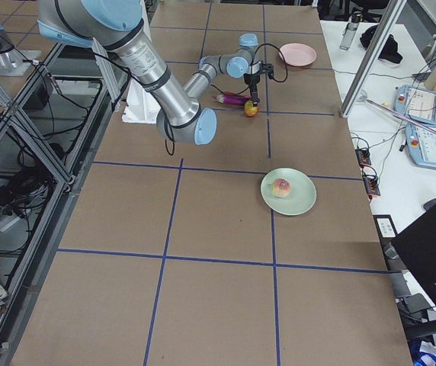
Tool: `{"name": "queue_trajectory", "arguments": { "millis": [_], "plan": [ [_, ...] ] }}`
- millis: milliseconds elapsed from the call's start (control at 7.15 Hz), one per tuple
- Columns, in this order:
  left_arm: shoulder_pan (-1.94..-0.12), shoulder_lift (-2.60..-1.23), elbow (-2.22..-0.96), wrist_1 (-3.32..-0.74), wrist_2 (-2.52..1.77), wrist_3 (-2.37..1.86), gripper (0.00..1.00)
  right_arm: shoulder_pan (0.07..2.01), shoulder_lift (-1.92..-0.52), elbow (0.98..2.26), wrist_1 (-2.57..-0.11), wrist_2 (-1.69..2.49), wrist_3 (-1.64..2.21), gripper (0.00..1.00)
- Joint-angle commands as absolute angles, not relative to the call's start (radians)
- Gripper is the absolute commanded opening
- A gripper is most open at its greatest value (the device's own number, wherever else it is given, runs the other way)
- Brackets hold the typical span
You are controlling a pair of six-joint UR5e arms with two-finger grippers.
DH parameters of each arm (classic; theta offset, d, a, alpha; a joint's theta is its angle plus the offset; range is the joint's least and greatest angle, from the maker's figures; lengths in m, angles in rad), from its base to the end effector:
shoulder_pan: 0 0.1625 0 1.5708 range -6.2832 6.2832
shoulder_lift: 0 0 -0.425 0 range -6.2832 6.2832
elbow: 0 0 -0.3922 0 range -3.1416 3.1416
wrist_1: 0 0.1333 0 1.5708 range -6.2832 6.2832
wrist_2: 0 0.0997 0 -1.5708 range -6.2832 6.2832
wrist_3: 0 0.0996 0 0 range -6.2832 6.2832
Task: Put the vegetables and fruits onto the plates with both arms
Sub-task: 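Move the right gripper back to the pear and grasp it, then carry the pear to the green plate and release it beside the peach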
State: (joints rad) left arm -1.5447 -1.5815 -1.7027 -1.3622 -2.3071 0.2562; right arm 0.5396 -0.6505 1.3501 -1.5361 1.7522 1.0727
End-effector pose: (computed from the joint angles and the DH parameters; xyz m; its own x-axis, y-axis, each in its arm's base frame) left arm -0.0537 -0.4890 0.6119 0.7110 0.2287 -0.6649 -0.2132 0.9712 0.1060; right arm -0.6081 -0.4986 0.1732 0.7513 -0.0978 0.6526 -0.0486 0.9781 0.2025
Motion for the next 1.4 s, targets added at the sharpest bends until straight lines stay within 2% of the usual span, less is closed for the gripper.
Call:
{"name": "queue_trajectory", "arguments": {
  "millis": [0, 140, 280, 420, 560, 699, 979, 1259],
  "plan": [
    [-1.545, -1.582, -1.703, -1.362, -2.307, 0.256, 1.00, 0.522, -0.653, 1.316, -1.536, 1.746, 1.072, 1.00],
    [-1.545, -1.582, -1.703, -1.362, -2.307, 0.256, 1.00, 0.519, -0.658, 1.307, -1.536, 1.741, 1.071, 1.00],
    [-1.545, -1.582, -1.703, -1.362, -2.307, 0.256, 1.00, 0.518, -0.657, 1.302, -1.536, 1.743, 1.063, 0.93],
    [-1.545, -1.582, -1.703, -1.362, -2.307, 0.256, 1.00, 0.518, -0.655, 1.302, -1.536, 1.743, 1.058, 0.67],
    [-1.545, -1.582, -1.703, -1.362, -2.307, 0.256, 1.00, 0.523, -0.646, 1.305, -1.537, 1.749, 1.058, 0.29],
    [-1.545, -1.582, -1.706, -1.362, -2.307, 0.256, 1.00, 0.569, -0.637, 1.325, -1.537, 1.776, 1.055, 0.14],
    [-1.545, -1.580, -1.709, -1.362, -2.307, 0.256, 1.00, 0.720, -0.649, 1.353, -1.540, 1.947, 0.941, 0.14],
    [-1.545, -1.577, -1.707, -1.362, -2.307, 0.258, 1.00, 0.881, -0.789, 1.353, -1.525, 2.023, 0.628, 0.15]
  ]
}}
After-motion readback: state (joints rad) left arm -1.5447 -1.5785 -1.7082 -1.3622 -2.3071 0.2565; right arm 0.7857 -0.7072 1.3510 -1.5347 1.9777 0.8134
